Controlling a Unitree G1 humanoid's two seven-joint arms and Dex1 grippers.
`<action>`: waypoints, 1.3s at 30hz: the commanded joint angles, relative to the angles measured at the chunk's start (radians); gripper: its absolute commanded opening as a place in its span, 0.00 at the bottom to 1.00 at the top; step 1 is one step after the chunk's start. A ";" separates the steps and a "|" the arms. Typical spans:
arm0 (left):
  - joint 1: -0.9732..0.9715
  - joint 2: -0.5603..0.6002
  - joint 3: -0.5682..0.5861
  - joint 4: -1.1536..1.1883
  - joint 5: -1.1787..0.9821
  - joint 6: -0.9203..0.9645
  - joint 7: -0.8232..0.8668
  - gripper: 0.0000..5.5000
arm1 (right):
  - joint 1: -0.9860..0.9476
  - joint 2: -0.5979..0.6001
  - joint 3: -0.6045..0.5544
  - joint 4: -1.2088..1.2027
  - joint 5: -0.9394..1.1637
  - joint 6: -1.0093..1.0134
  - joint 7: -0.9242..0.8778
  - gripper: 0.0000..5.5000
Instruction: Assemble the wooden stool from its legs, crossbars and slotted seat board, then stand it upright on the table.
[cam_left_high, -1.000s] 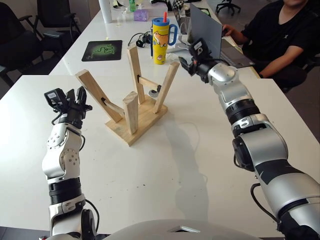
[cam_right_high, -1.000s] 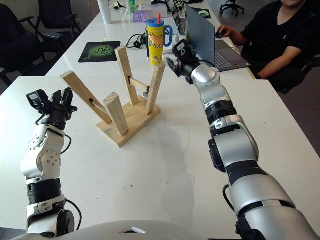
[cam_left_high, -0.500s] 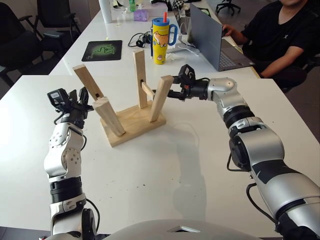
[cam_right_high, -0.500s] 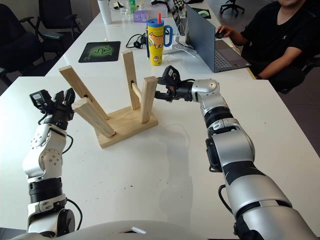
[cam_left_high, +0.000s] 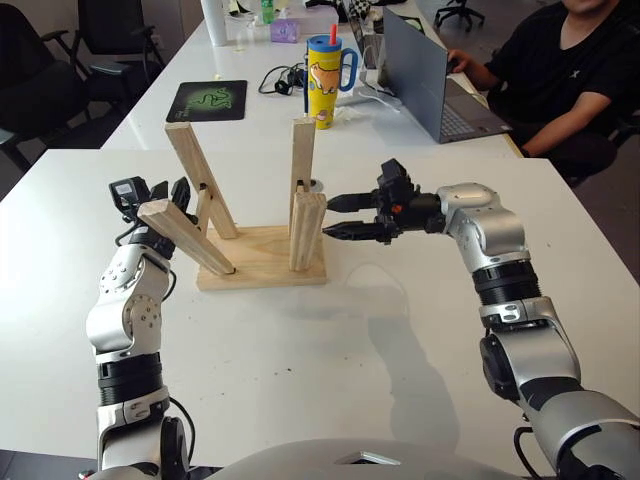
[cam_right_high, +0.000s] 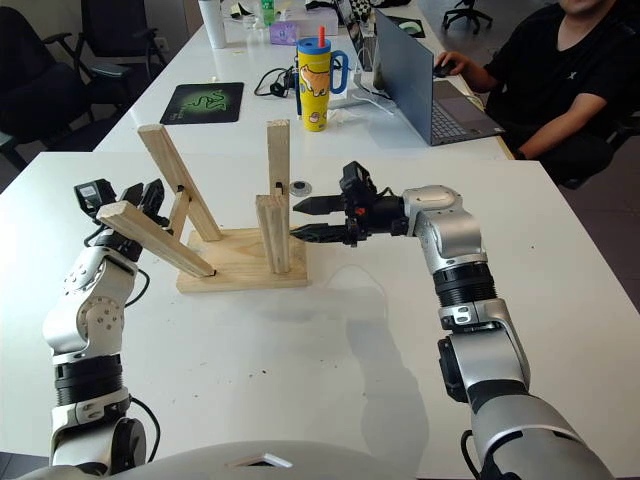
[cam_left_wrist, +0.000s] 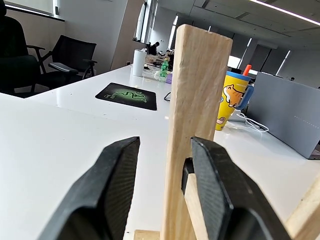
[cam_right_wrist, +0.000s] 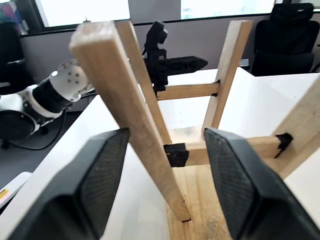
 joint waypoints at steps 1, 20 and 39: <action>-0.008 0.066 0.017 0.062 0.041 0.009 -0.009 0.34 | 0.090 -0.043 0.013 -0.006 -0.099 -0.093 -0.141 0.51; 0.225 0.207 -0.178 0.267 0.269 -0.116 -0.295 0.00 | 0.367 0.240 0.117 -0.044 -0.394 -0.049 -0.954 0.01; 0.140 0.066 -0.446 0.179 0.328 -0.044 -0.374 0.00 | 0.462 0.179 0.150 -0.223 -0.282 0.057 -0.782 0.00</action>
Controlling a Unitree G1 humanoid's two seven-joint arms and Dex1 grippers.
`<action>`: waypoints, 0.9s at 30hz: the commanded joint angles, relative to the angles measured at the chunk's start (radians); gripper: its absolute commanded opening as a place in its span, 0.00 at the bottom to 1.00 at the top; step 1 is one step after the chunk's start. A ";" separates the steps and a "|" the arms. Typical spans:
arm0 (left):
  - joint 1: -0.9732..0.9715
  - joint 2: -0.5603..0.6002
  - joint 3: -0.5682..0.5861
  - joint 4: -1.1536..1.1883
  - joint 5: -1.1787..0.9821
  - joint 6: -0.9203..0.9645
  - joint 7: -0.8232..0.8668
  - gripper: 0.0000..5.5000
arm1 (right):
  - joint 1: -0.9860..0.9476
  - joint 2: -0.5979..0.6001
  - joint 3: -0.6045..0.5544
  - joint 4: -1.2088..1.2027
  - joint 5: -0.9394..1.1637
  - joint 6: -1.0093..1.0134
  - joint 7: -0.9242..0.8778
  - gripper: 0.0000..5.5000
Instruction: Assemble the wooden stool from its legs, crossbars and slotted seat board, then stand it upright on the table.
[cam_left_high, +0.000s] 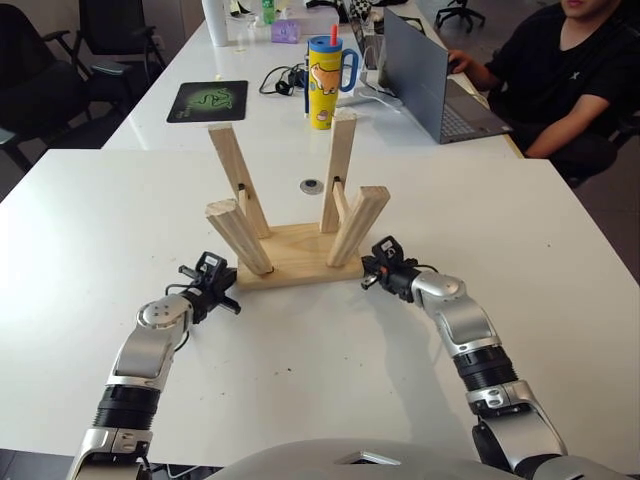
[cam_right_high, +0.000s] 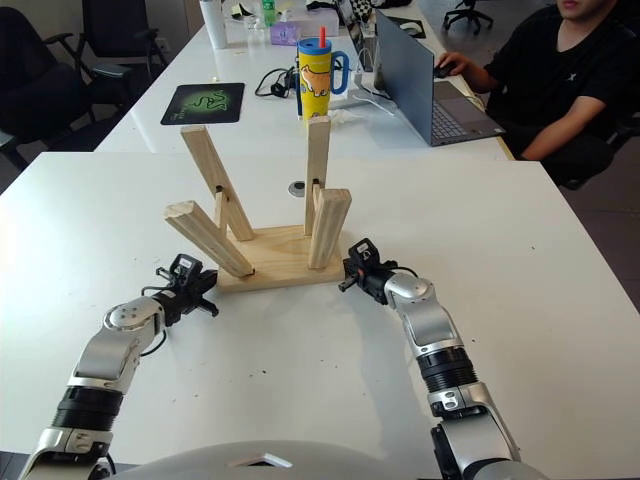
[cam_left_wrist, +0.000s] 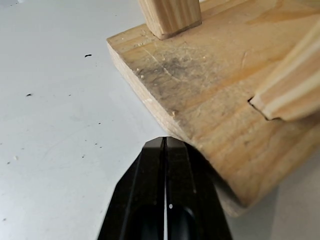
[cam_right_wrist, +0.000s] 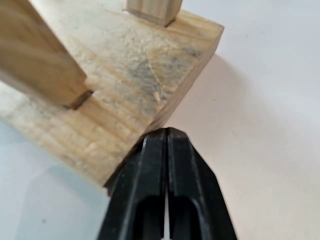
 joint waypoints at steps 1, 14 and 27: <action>-0.025 -0.063 -0.078 -0.003 -0.001 0.004 -0.036 0.00 | 0.028 0.056 0.034 -0.071 0.063 0.005 0.044 0.00; 0.100 -0.063 -0.013 -0.039 0.030 0.045 0.080 0.00 | 0.130 0.050 -0.027 -0.109 0.001 -0.086 -0.104 0.00; 0.132 -0.089 -0.016 -0.057 0.023 0.064 0.107 0.00 | 0.090 0.067 -0.023 0.050 0.017 -0.192 -0.095 0.00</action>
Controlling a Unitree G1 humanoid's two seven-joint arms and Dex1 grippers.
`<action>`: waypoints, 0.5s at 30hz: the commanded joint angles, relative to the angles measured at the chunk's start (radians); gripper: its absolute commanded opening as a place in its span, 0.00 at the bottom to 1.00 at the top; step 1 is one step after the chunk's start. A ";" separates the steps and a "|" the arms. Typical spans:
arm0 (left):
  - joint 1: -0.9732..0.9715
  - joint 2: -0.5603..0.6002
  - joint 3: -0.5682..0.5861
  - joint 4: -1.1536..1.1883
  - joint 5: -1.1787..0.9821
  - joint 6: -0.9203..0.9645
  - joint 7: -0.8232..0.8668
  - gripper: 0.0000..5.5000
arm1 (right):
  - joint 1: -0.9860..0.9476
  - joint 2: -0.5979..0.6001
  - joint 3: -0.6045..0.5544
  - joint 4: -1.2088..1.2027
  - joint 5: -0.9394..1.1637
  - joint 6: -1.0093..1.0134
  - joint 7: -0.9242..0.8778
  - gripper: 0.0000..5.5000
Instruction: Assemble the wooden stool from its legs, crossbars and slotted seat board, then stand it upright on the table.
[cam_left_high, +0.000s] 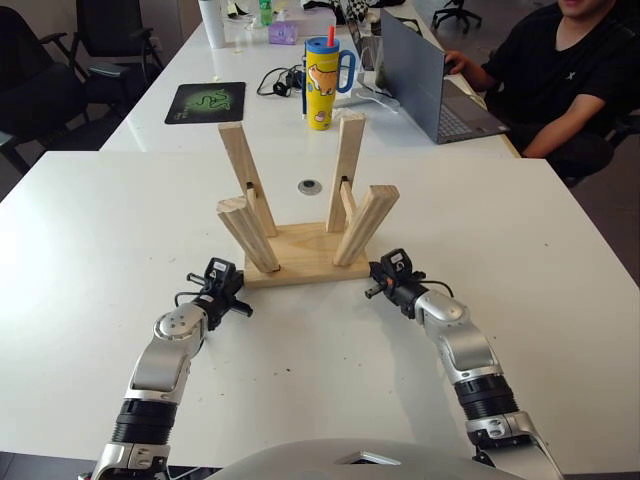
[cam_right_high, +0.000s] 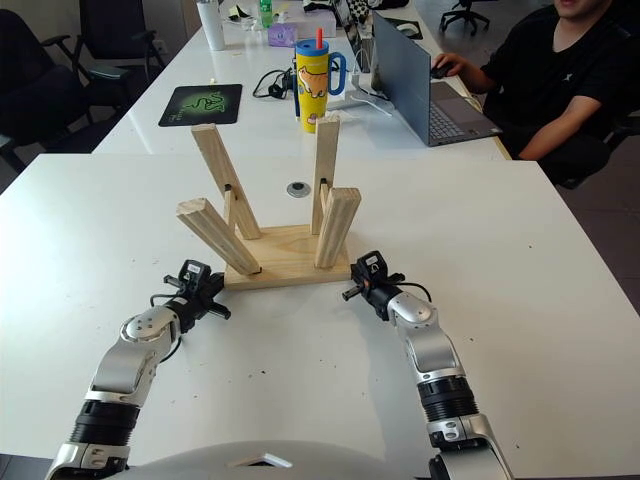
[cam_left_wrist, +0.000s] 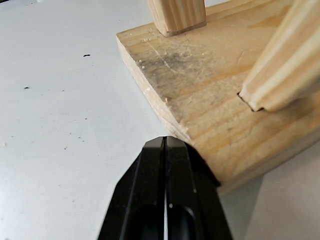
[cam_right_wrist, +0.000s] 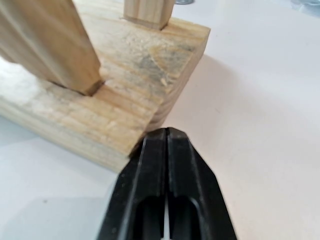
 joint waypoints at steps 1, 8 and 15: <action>0.048 -0.017 -0.026 0.024 0.005 0.051 -0.004 0.00 | -0.033 0.021 0.019 0.069 0.019 -0.031 0.036 0.00; 0.017 -0.049 -0.043 -0.099 -0.050 0.074 -0.035 0.00 | -0.003 0.016 0.066 -0.038 0.068 -0.089 0.157 0.00; -0.021 -0.059 -0.035 -0.307 -0.092 0.179 -0.038 0.00 | -0.012 0.003 0.087 -0.215 0.084 -0.130 0.163 0.00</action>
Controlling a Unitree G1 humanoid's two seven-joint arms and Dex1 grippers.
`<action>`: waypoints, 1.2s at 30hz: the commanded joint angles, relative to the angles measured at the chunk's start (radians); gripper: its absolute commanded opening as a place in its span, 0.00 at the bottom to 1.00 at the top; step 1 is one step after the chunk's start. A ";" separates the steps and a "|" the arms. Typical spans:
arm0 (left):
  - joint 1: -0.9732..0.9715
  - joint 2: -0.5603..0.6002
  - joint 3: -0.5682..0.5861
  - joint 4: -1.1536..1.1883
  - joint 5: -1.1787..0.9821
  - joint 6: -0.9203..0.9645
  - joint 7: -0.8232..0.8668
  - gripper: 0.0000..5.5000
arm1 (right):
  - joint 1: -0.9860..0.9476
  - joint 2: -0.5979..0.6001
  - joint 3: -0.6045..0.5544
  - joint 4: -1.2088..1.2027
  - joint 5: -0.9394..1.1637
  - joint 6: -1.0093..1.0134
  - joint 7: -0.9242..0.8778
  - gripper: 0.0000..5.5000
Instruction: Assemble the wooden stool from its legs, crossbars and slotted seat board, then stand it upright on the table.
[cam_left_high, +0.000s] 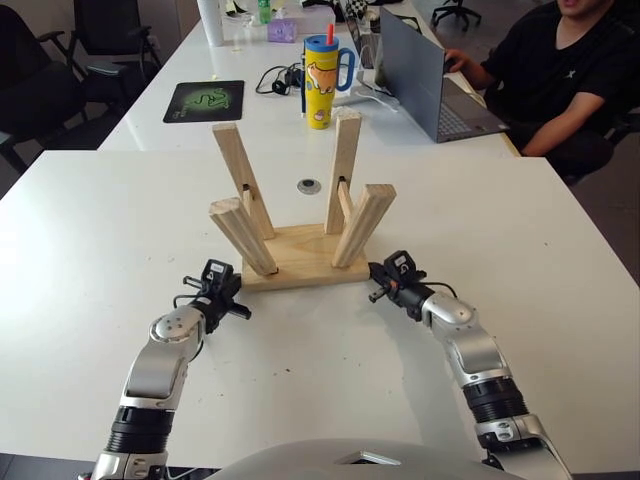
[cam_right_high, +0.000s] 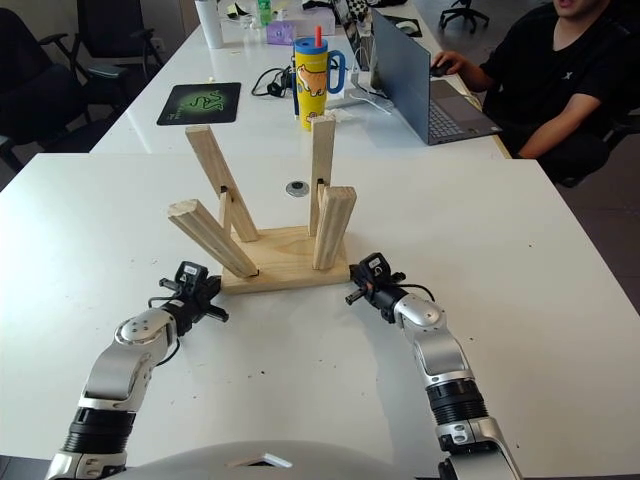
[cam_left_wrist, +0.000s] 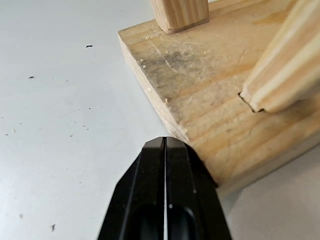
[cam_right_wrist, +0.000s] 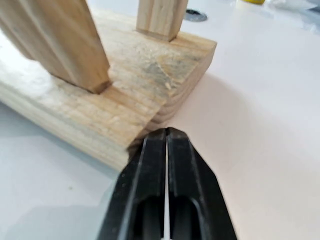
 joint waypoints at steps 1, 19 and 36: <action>-0.057 -0.055 -0.059 -0.152 -0.084 0.034 -0.054 0.00 | -0.046 0.054 0.076 -0.126 0.058 -0.059 0.076 0.00; -0.084 -0.078 -0.021 -0.202 -0.086 0.084 -0.045 0.00 | -0.072 0.032 0.051 -0.196 0.065 -0.071 0.074 0.00; -0.099 -0.085 0.048 -0.115 -0.062 0.050 -0.005 0.00 | -0.091 0.019 0.028 -0.106 0.029 -0.127 0.041 0.00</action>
